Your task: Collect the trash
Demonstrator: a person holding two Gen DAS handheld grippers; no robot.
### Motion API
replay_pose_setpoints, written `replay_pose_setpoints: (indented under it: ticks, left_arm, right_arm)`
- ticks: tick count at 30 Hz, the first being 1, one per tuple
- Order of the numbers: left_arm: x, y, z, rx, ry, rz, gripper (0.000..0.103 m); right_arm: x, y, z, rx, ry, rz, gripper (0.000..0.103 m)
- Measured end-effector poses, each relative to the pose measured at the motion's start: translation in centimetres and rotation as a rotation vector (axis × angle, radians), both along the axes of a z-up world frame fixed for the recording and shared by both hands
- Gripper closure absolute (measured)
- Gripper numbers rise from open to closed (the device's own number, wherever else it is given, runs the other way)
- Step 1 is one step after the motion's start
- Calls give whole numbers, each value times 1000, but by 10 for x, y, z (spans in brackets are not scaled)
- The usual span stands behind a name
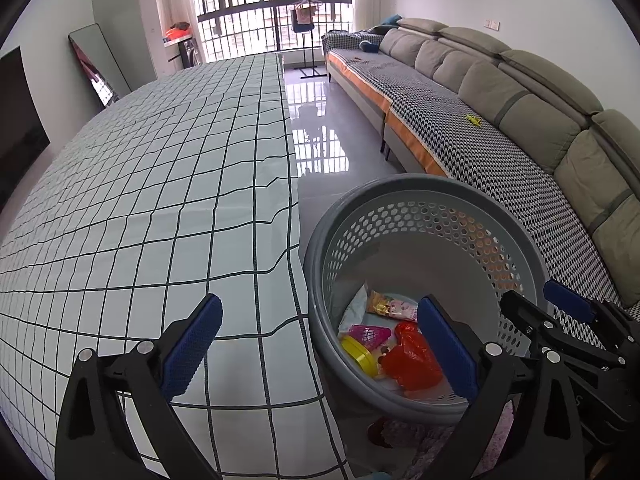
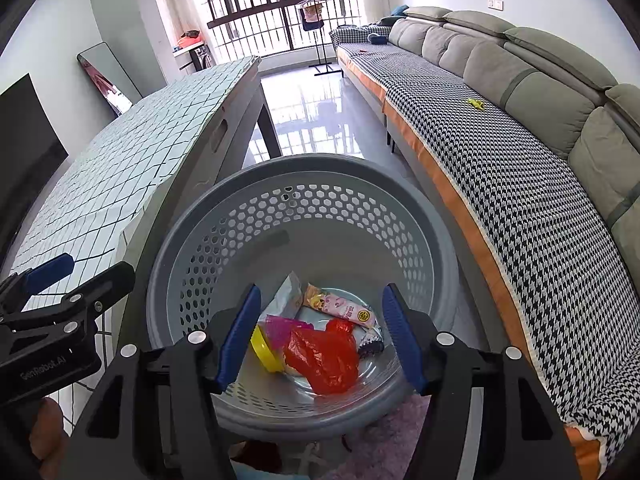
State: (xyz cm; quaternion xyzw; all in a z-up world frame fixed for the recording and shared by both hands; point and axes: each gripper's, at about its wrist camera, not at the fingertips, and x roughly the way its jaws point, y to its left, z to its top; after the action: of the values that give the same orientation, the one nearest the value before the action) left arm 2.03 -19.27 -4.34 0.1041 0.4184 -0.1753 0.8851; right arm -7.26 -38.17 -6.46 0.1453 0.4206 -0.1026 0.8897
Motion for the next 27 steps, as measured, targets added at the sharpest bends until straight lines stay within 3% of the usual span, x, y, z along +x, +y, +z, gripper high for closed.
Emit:
replay_pose_setpoints:
  ticks: [27]
  left_arm:
    - [-1, -5, -3, 31, -16, 22, 6]
  right_arm:
    - [1, 1, -1, 8, 3, 5, 42]
